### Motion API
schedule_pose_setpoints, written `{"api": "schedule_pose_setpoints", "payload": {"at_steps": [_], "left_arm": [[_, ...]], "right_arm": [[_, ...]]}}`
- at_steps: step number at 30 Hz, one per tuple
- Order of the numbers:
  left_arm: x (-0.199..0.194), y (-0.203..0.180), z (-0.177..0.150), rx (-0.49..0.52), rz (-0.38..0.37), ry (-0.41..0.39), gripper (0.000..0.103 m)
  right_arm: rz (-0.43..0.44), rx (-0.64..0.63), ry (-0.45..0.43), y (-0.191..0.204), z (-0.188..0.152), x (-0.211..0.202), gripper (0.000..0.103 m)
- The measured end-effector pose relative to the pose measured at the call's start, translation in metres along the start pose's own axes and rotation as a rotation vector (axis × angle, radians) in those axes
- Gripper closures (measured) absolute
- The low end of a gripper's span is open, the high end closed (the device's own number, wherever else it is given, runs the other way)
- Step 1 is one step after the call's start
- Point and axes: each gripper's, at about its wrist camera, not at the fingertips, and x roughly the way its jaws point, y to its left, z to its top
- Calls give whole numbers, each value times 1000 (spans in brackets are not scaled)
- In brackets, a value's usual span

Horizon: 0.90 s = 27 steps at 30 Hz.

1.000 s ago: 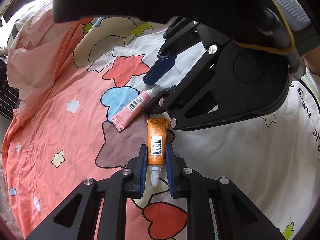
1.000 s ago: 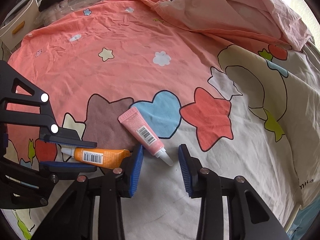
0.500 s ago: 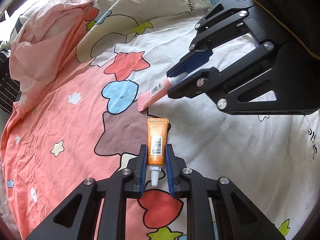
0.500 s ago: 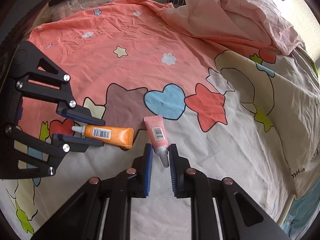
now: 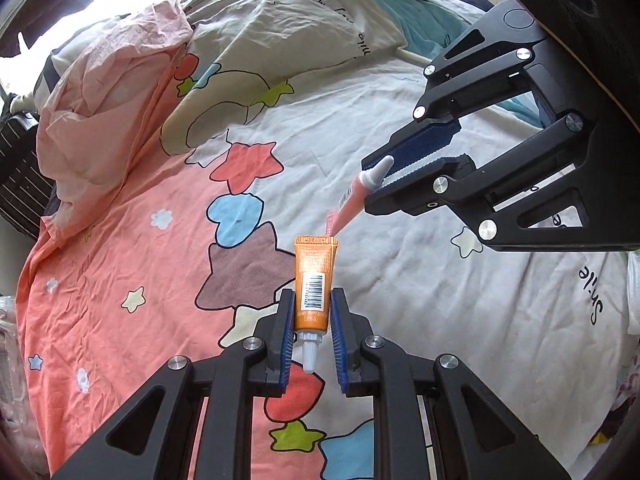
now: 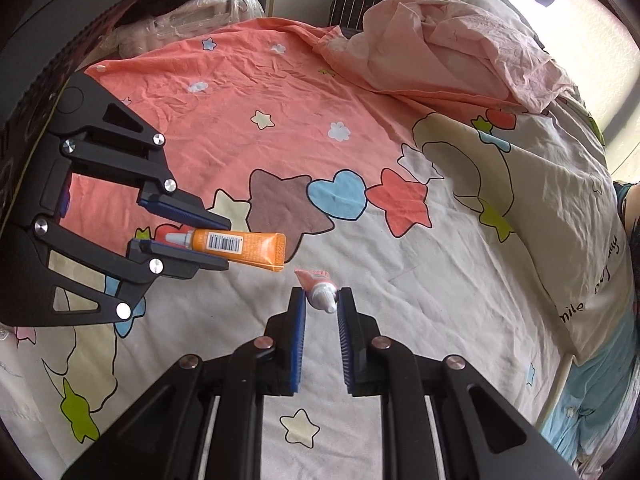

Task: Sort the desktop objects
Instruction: 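Close right tool on the pink tube's cap and lift it, then carry orange tube with left tool while right tool carries pink tube to box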

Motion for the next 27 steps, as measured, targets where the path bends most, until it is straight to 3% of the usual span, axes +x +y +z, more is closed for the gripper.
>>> {"api": "schedule_pose_setpoints", "payload": {"at_steps": [27], "left_arm": [[-65, -100, 31, 135, -23, -73, 86]], "right_arm": [[-162, 90, -43, -1, -65, -125, 88]]}}
